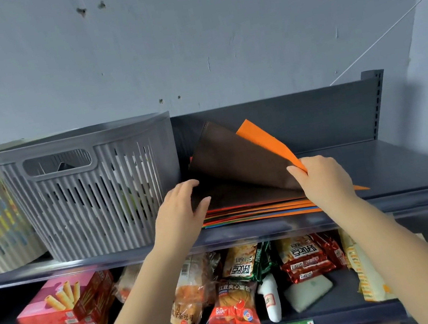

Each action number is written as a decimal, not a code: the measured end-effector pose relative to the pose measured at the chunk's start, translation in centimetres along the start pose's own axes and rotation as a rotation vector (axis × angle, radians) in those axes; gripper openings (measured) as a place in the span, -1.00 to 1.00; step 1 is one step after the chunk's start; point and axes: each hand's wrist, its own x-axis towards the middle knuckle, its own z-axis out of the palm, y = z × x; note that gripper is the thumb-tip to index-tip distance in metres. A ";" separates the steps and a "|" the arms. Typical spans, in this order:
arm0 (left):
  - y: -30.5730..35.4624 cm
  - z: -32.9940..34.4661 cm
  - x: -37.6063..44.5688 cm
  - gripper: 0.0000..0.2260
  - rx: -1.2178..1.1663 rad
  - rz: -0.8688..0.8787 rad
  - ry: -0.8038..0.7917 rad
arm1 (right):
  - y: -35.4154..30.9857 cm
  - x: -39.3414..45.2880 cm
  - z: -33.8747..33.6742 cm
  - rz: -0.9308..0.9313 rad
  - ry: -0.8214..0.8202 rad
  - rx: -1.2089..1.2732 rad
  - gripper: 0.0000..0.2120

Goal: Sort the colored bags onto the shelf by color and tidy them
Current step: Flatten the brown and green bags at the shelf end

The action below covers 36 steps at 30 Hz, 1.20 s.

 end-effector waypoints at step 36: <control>3.1 0.2 2.9 -0.81 0.284 0.326 0.250 | 0.8 0.8 0.4 -0.274 -0.114 -0.192 -0.72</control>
